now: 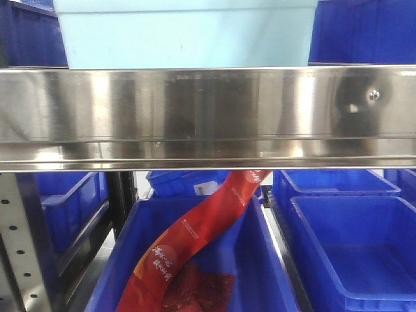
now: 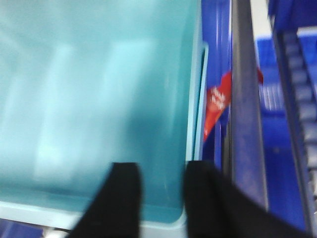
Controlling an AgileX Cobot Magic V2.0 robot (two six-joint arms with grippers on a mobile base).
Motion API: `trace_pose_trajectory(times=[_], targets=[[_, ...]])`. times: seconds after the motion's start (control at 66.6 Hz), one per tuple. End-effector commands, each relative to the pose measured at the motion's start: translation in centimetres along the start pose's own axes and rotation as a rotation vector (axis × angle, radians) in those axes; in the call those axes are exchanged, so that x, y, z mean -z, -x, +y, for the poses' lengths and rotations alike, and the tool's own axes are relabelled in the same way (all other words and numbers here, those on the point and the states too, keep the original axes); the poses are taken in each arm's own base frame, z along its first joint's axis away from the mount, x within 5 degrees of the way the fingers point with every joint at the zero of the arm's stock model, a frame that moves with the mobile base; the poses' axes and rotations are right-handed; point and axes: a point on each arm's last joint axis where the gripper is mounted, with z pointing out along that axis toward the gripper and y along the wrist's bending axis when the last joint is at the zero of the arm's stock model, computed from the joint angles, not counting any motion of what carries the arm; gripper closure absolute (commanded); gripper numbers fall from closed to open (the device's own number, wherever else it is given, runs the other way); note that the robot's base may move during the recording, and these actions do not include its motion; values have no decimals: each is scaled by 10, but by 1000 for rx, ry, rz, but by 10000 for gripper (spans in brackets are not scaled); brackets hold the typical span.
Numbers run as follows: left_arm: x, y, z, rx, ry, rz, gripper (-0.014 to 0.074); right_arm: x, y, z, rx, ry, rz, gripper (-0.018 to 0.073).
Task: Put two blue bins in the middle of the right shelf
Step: 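Lower the teal bin onto the upper shelf and open both grippers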
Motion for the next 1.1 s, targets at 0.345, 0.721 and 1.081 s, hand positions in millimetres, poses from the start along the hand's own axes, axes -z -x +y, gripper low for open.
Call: trace_pose_trajectory(times=[0.345, 0.721, 1.081], targets=[[44, -3, 0, -23, -47, -83, 707, 38, 0, -2, 99, 0, -113, 721], [17, -98, 4, -77, -202, -250, 707, 48, -59, -20, 179, 52, -360, 723], [61, -169, 34, -30, -286, -400, 707, 76, -117, -38, 184, 66, -428, 723]])
